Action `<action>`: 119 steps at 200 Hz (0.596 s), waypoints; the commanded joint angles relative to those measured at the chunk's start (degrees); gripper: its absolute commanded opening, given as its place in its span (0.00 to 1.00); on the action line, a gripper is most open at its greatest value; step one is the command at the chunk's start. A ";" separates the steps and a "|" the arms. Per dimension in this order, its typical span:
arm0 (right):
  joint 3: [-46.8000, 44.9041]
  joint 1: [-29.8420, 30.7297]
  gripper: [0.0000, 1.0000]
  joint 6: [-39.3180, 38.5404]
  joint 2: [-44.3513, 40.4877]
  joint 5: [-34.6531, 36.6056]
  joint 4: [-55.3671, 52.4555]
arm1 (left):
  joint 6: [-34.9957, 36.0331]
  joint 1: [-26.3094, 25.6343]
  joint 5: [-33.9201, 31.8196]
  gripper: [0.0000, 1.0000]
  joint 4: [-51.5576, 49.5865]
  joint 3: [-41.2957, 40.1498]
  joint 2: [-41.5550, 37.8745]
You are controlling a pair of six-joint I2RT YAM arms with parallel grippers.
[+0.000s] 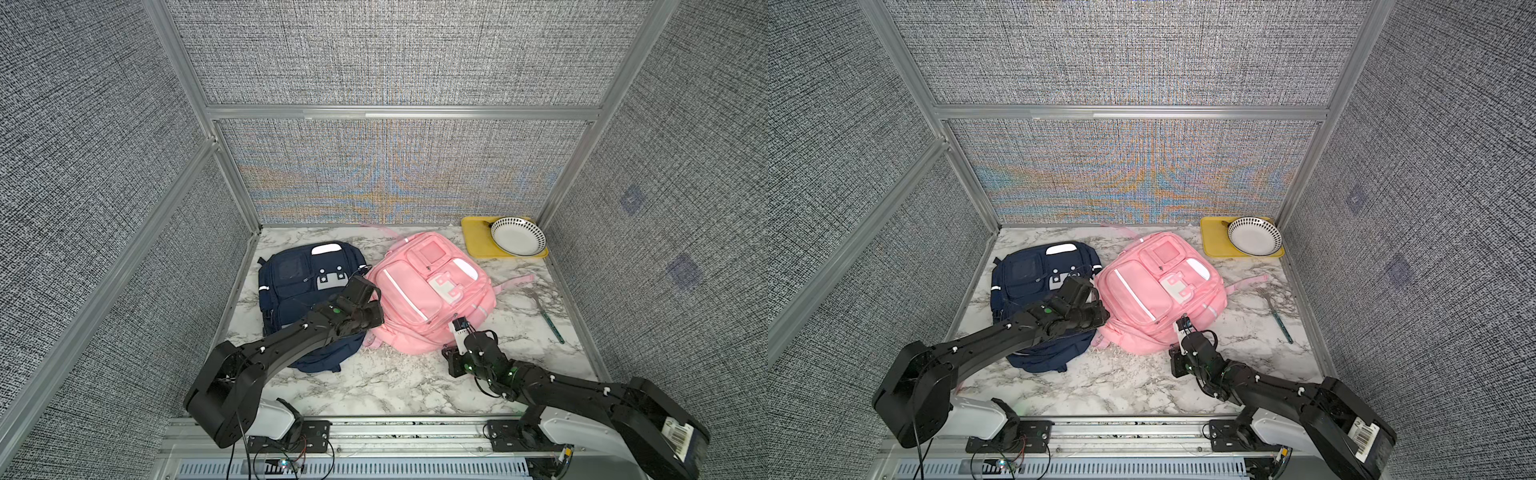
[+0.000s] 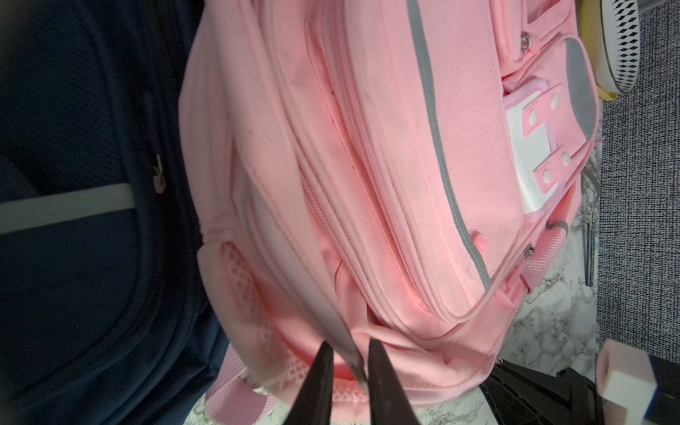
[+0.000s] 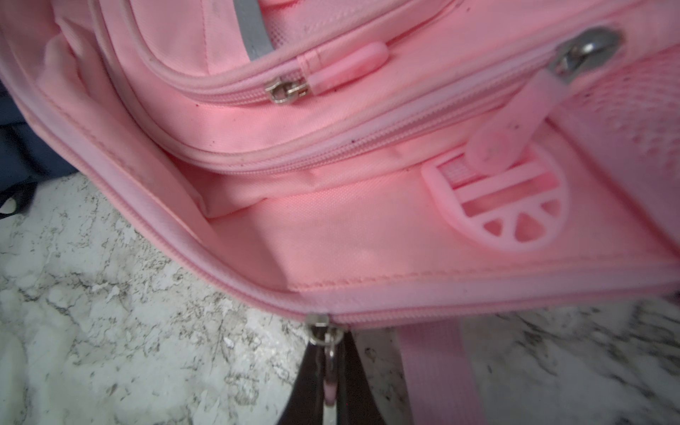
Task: Zip up the backpack
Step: Zip the zipper on the backpack.
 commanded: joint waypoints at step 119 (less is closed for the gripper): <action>-0.79 1.17 0.00 -0.35 0.03 0.54 4.44 | -8.39 -11.18 -3.07 0.50 1.38 0.58 0.42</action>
